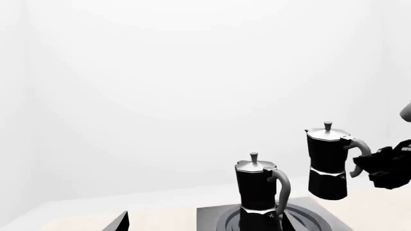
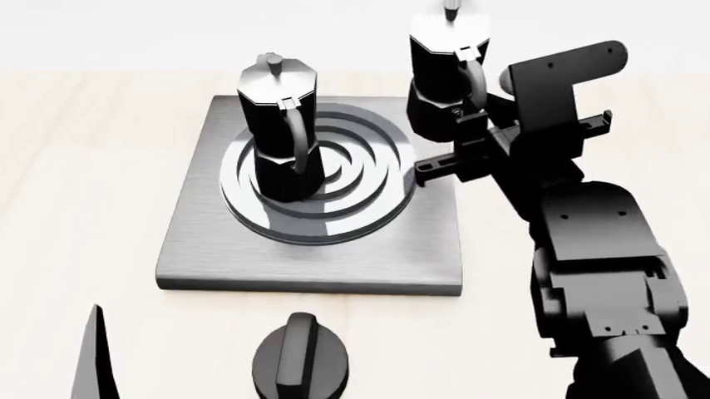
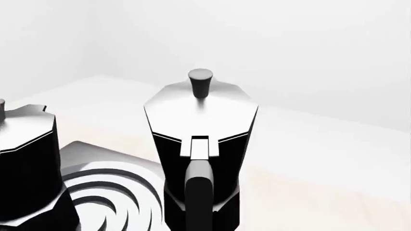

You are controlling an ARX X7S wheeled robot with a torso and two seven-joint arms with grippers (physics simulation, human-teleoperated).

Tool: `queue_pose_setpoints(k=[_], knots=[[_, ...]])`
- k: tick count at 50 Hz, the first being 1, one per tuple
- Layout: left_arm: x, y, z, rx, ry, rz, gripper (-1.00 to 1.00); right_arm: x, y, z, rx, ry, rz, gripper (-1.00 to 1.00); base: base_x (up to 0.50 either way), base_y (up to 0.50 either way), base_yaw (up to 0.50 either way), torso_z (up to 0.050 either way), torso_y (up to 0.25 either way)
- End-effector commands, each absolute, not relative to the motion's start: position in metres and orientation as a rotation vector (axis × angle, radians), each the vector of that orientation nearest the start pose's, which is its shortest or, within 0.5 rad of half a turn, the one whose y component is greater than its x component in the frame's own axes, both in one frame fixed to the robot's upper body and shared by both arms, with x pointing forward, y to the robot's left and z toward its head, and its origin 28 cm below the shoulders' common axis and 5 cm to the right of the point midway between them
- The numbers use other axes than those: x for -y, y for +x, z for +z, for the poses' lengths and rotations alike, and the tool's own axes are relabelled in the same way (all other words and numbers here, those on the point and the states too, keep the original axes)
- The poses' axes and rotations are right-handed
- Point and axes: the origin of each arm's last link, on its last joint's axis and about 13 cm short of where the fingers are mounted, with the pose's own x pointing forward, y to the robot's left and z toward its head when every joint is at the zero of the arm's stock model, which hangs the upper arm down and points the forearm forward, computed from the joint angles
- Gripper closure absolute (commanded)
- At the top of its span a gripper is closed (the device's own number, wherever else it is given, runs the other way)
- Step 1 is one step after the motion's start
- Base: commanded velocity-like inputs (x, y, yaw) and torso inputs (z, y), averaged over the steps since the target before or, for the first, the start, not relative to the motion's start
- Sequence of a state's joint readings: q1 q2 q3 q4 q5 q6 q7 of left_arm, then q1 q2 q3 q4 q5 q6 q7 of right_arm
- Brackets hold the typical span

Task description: Put both moka pots on the stove.

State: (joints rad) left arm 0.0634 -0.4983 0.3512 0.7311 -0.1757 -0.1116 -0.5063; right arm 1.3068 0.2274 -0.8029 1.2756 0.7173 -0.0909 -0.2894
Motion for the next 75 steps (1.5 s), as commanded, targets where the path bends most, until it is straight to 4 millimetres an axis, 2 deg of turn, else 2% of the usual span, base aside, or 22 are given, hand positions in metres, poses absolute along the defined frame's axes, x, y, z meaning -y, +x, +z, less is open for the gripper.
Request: queue_pose_setpoints(k=[1, 22, 38, 47, 64, 75], knots=[[-0.204, 0.161, 0.128, 0.429, 0.081, -0.052, -1.00, 0.149, 0.428, 0.187, 0.045, -0.081, 0.267, 1.00, 0.00, 0.00, 0.00, 0.000, 0.000], [-0.205, 0.161, 0.127, 0.432, 0.078, -0.049, -1.00, 0.129, 0.422, 0.192, 0.056, -0.081, 0.314, 1.00, 0.00, 0.00, 0.00, 0.000, 0.001], [-0.204, 0.161, 0.127, 0.432, 0.078, -0.050, -1.00, 0.122, 0.422, 0.185, 0.040, -0.076, 0.339, 1.00, 0.00, 0.00, 0.00, 0.001, 0.001], [-0.204, 0.161, 0.126, 0.431, 0.079, -0.050, -1.00, 0.121, 0.423, 0.175, 0.022, -0.066, 0.341, 1.00, 0.00, 0.00, 0.00, 0.000, 0.001], [-0.205, 0.161, 0.127, 0.433, 0.076, -0.049, -1.00, 0.110, 0.420, 0.176, 0.031, -0.055, 0.385, 1.00, 0.00, 0.00, 0.00, 0.000, 0.001], [-0.205, 0.161, 0.127, 0.434, 0.076, -0.049, -1.00, 0.108, 0.421, 0.166, 0.010, -0.053, 0.388, 1.00, 0.00, 0.00, 0.00, 0.001, 0.001]])
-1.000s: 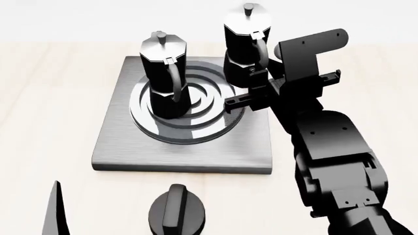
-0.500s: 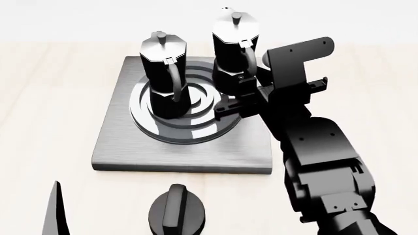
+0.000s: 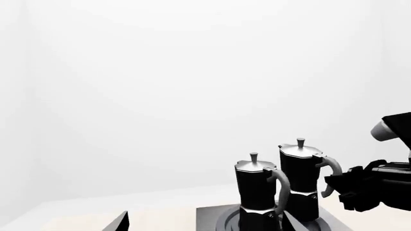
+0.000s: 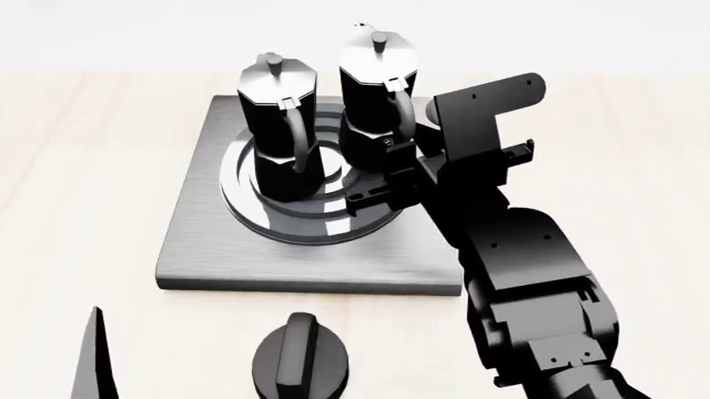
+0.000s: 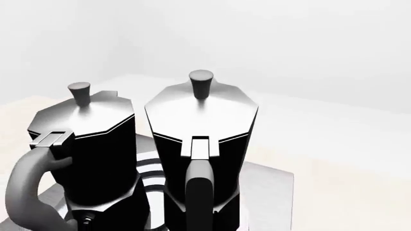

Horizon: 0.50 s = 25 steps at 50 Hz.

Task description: Put both moka pots on the stove.

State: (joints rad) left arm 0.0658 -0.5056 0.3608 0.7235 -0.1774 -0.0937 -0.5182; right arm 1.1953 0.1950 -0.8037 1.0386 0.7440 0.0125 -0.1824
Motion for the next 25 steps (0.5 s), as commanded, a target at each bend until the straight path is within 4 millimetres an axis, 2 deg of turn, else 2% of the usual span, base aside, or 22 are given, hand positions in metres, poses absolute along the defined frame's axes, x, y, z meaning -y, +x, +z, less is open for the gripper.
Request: queue_pose_setpoints(k=[1, 25], knots=[[-0.204, 0.161, 0.127, 0.433, 0.076, -0.050, -1.00, 0.109, 0.422, 0.164, 0.007, -0.053, 0.387, 1.00, 0.00, 0.00, 0.00, 0.000, 0.000], [-0.204, 0.159, 0.126, 0.433, 0.075, -0.050, -1.00, 0.106, 0.422, 0.150, -0.022, -0.045, 0.392, 1.00, 0.00, 0.00, 0.00, 0.000, 0.001]])
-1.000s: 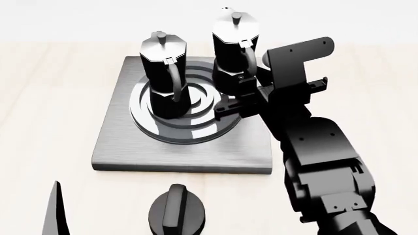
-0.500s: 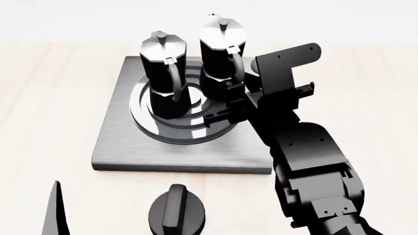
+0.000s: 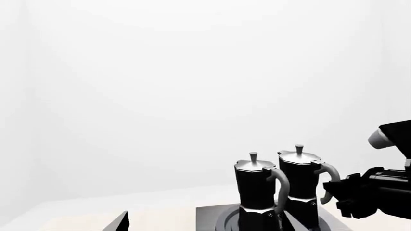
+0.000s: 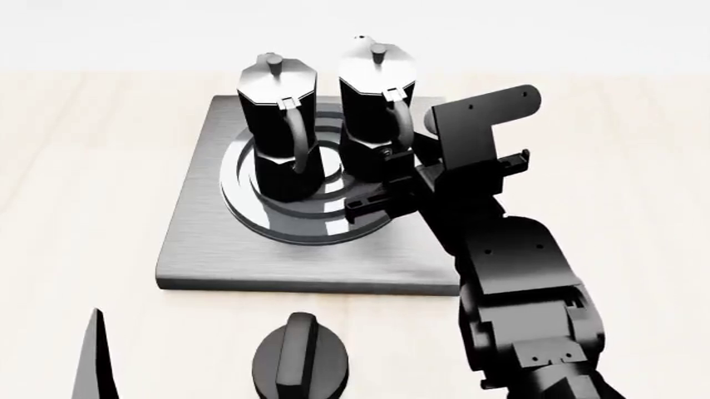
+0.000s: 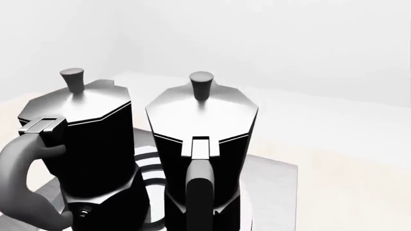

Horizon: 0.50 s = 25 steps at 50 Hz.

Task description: Put both moka pots on the stove.

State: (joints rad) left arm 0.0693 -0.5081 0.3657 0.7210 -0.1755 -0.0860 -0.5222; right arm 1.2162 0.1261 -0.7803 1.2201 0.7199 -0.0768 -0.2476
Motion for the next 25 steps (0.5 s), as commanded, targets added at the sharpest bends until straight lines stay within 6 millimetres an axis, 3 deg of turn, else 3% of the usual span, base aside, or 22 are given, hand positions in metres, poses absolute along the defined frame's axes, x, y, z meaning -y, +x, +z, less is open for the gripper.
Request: queue_pose_setpoints(k=[1, 8, 9, 20, 25], knots=[[-0.204, 0.159, 0.125, 0.432, 0.076, -0.049, -1.00, 0.106, 0.422, 0.150, -0.023, -0.046, 0.391, 1.00, 0.00, 0.00, 0.00, 0.000, 0.000], [-0.204, 0.160, 0.126, 0.433, 0.075, -0.051, -1.00, 0.106, 0.422, 0.149, -0.033, -0.041, 0.393, 1.00, 0.00, 0.00, 0.00, 0.000, 0.000], [-0.204, 0.160, 0.126, 0.433, 0.075, -0.050, -1.00, 0.106, 0.422, 0.150, -0.029, -0.045, 0.387, -1.00, 0.00, 0.00, 0.00, 0.000, 0.000], [-0.203, 0.159, 0.125, 0.434, 0.076, -0.052, -1.00, 0.108, 0.421, 0.148, -0.023, -0.034, 0.390, -1.00, 0.00, 0.00, 0.00, 0.000, 0.000], [-0.203, 0.159, 0.125, 0.433, 0.076, -0.052, -1.00, 0.111, 0.408, 0.156, 0.044, -0.004, 0.386, -1.00, 0.00, 0.00, 0.00, 0.000, 0.000]])
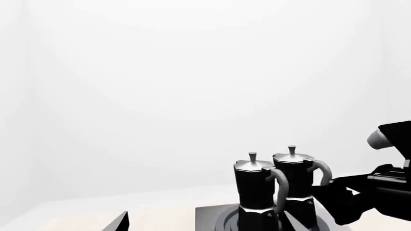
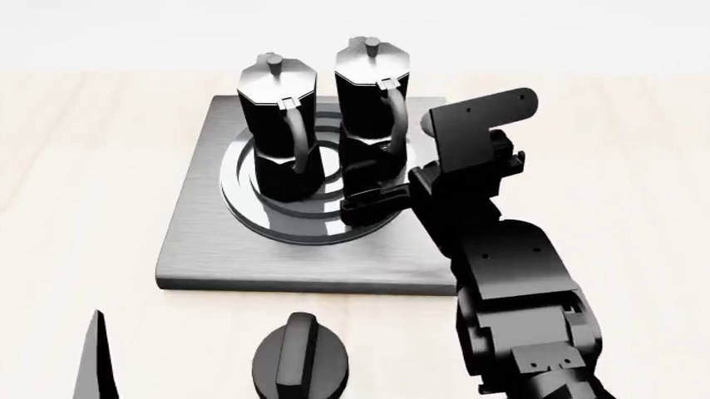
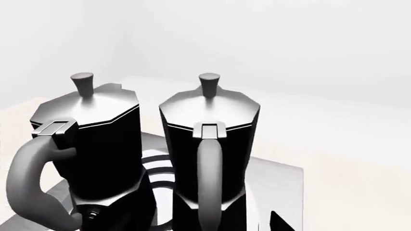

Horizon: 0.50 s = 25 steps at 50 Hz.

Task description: Put both moka pots on the stove.

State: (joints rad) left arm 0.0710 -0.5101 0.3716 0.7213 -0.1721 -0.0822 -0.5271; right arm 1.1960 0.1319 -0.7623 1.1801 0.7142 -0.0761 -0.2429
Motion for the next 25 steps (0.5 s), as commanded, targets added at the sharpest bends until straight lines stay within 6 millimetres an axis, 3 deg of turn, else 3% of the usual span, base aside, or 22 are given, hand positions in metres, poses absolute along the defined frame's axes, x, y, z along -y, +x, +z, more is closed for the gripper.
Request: queue_pose_setpoints(k=[1, 9, 16, 25], knots=[[-0.203, 0.159, 0.125, 0.433, 0.076, -0.052, -1.00, 0.111, 0.407, 0.157, 0.044, -0.004, 0.386, -1.00, 0.00, 0.00, 0.00, 0.000, 0.000], [-0.202, 0.157, 0.124, 0.434, 0.077, -0.055, -1.00, 0.109, 0.362, 0.179, 0.226, 0.037, 0.383, -1.00, 0.00, 0.00, 0.00, 0.000, 0.000], [-0.201, 0.158, 0.124, 0.435, 0.076, -0.055, -1.00, 0.107, 0.317, 0.206, 0.475, 0.057, 0.267, -1.00, 0.00, 0.00, 0.00, 0.000, 0.000], [-0.201, 0.158, 0.125, 0.436, 0.076, -0.054, -1.00, 0.106, 0.283, 0.209, 0.581, 0.066, 0.217, -1.00, 0.00, 0.00, 0.00, 0.000, 0.000]])
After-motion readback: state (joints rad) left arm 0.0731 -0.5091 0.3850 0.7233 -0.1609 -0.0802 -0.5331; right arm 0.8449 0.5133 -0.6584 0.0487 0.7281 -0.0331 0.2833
